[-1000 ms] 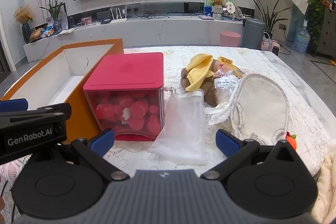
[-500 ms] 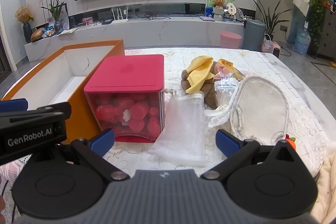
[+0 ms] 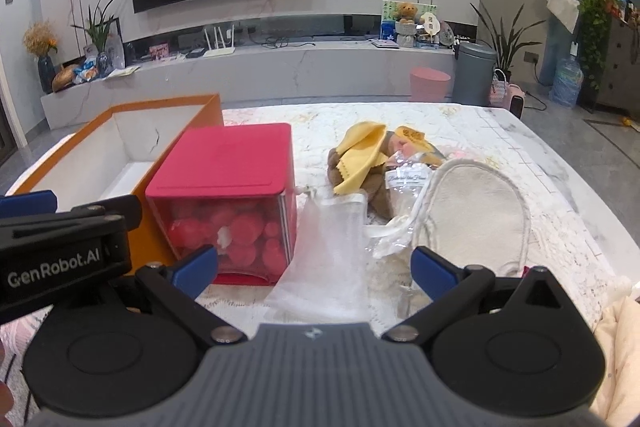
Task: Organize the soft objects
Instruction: 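Reach both tools to the pile while the left tool grasps the beige canvas pouch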
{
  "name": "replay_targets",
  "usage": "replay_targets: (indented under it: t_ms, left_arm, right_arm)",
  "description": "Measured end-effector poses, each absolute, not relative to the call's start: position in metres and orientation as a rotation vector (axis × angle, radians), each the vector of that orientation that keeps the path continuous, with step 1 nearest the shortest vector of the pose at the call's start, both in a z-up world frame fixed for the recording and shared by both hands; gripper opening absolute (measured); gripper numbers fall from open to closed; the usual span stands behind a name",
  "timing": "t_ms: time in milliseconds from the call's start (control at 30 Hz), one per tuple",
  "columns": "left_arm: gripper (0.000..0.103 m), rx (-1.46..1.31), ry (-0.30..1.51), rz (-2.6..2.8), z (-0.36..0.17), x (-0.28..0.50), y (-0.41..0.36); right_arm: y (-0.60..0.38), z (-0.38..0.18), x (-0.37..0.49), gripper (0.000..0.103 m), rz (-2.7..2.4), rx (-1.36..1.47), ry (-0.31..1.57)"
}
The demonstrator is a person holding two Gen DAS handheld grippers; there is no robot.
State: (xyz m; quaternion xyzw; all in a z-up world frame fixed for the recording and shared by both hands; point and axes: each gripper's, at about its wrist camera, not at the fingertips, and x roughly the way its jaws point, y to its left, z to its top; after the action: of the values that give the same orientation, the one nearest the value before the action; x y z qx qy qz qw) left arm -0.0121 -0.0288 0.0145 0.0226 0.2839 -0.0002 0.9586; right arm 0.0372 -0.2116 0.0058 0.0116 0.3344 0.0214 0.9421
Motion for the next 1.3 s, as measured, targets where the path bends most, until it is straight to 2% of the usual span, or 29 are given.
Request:
replay_targets:
  t_ms: [633,967,1300]
  left_arm:
    - [0.089,0.071,0.544,-0.106,0.023,0.005,-0.077]
    - [0.089,0.015,0.522,-0.322,0.016,0.030,-0.128]
    - [0.089,0.069,0.579,-0.406,-0.025,0.044,-0.165]
  right_arm:
    - [-0.245,0.023,0.037,0.100,-0.051,-0.046,0.655]
    - [-0.323,0.030,0.031,0.100,-0.224,0.064,0.657]
    - [-0.404,0.012,0.025,0.101,-0.472,0.270,0.685]
